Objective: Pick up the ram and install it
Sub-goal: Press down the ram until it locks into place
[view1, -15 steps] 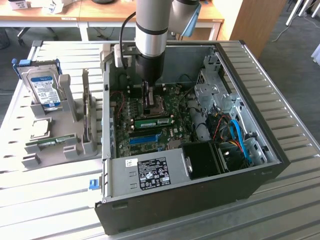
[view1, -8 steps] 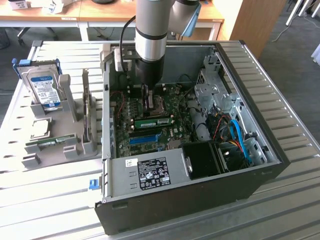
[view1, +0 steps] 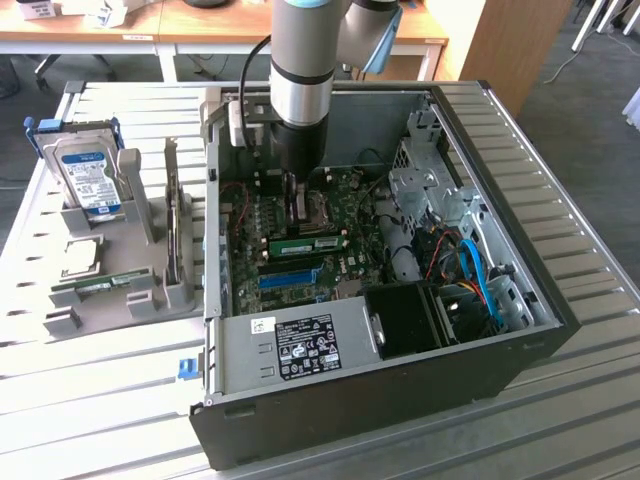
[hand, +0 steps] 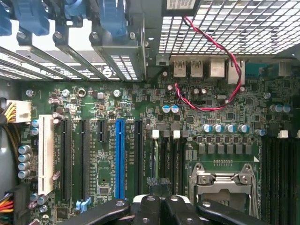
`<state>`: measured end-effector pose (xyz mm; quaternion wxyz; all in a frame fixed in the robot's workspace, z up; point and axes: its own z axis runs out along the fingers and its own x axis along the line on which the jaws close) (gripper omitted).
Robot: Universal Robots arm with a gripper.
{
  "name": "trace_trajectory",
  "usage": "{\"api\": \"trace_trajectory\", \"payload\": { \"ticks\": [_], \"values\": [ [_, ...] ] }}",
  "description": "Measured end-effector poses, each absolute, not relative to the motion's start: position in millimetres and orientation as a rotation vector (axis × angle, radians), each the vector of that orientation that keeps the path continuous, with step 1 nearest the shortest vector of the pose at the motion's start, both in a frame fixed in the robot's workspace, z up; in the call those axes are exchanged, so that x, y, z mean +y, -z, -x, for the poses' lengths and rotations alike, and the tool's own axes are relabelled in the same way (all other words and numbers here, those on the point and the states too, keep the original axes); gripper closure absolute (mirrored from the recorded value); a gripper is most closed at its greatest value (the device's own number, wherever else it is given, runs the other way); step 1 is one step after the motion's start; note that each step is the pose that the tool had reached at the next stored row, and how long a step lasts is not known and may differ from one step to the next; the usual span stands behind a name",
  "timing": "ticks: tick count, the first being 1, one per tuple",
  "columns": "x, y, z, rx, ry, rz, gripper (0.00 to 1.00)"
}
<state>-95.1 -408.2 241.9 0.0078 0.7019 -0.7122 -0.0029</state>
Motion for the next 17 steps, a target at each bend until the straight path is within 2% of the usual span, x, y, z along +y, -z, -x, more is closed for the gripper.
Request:
{"api": "trace_trajectory", "payload": {
  "ticks": [17],
  "values": [
    [-408.2, -235.6, 100.4, -2.227, 0.009, -2.194, 0.89]
  ]
}}
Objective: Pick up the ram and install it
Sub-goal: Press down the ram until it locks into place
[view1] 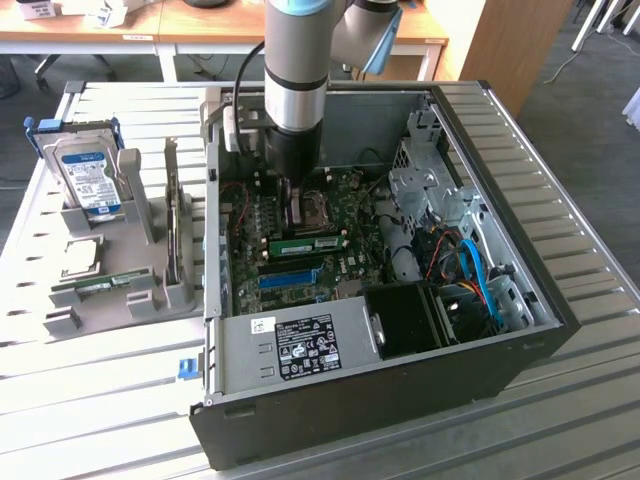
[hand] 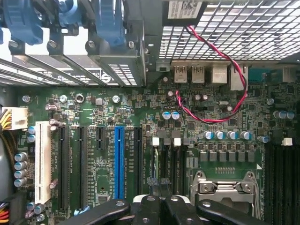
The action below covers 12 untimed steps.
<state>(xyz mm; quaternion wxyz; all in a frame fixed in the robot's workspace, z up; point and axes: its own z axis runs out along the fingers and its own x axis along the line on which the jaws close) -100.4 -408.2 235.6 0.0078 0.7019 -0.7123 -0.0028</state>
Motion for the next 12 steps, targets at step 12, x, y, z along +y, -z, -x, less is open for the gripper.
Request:
{"api": "trace_trajectory", "payload": {
  "ticks": [12],
  "values": [
    [-408.2, -230.5, 100.4, -2.227, 0.009, -2.194, 0.89]
  ]
}}
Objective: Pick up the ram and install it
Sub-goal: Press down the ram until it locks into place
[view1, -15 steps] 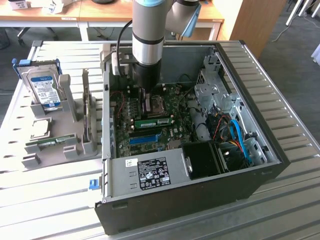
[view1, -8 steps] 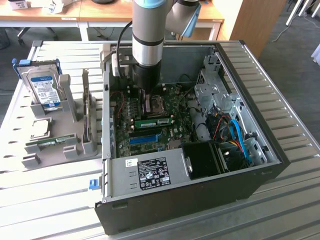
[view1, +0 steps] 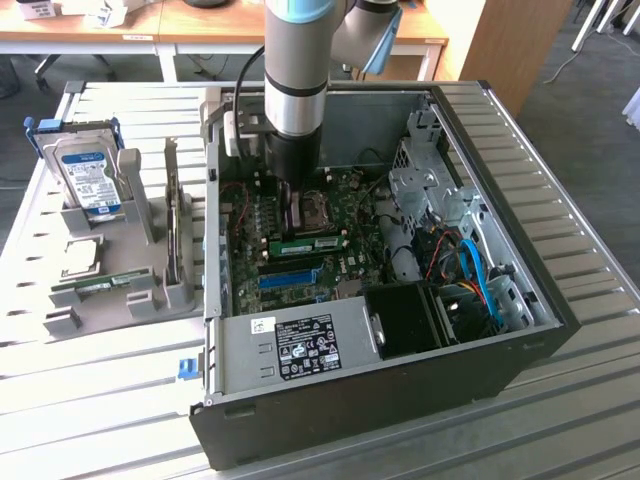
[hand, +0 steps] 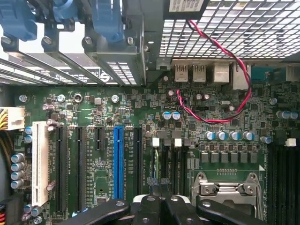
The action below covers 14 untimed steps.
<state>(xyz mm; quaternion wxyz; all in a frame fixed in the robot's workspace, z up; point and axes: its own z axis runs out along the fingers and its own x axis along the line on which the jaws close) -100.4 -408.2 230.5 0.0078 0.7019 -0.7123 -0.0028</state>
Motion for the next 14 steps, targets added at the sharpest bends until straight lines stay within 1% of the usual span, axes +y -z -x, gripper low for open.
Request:
{"api": "trace_trajectory", "payload": {
  "ticks": [14],
  "values": [
    [-408.3, -228.1, 100.4, -2.226, 0.009, -2.194, 0.89]
  ]
}}
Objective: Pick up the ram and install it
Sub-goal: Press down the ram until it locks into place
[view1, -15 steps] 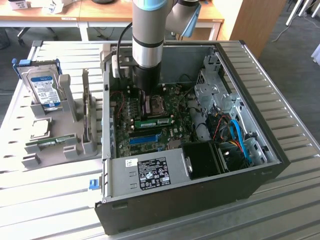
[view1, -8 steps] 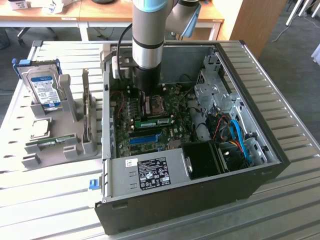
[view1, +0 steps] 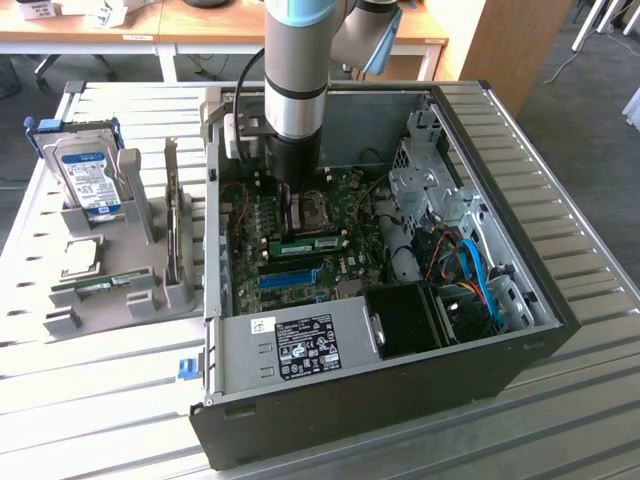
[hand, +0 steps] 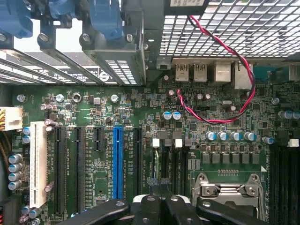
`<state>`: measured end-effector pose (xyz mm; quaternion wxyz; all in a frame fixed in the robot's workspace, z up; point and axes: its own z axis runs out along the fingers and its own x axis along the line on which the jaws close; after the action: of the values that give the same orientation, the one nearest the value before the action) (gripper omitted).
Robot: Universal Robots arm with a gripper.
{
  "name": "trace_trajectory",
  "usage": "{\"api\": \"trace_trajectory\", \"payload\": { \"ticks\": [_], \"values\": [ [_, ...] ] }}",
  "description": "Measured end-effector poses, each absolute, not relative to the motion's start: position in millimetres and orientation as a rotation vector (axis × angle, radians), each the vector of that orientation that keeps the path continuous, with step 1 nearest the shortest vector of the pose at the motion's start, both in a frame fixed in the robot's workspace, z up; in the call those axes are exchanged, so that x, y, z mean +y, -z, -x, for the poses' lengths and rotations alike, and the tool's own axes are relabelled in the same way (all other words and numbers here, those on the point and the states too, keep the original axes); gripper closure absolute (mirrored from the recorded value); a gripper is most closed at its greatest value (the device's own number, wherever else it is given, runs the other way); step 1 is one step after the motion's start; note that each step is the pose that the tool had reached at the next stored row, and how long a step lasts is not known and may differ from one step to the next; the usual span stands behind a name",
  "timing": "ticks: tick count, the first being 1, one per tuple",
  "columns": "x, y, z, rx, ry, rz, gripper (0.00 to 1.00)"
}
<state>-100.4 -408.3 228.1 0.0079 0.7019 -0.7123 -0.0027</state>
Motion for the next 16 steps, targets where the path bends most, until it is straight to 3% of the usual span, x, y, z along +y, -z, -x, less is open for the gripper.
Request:
{"api": "trace_trajectory", "payload": {
  "ticks": [16],
  "values": [
    [-408.3, -223.9, 100.4, -2.227, 0.009, -2.194, 0.89]
  ]
}}
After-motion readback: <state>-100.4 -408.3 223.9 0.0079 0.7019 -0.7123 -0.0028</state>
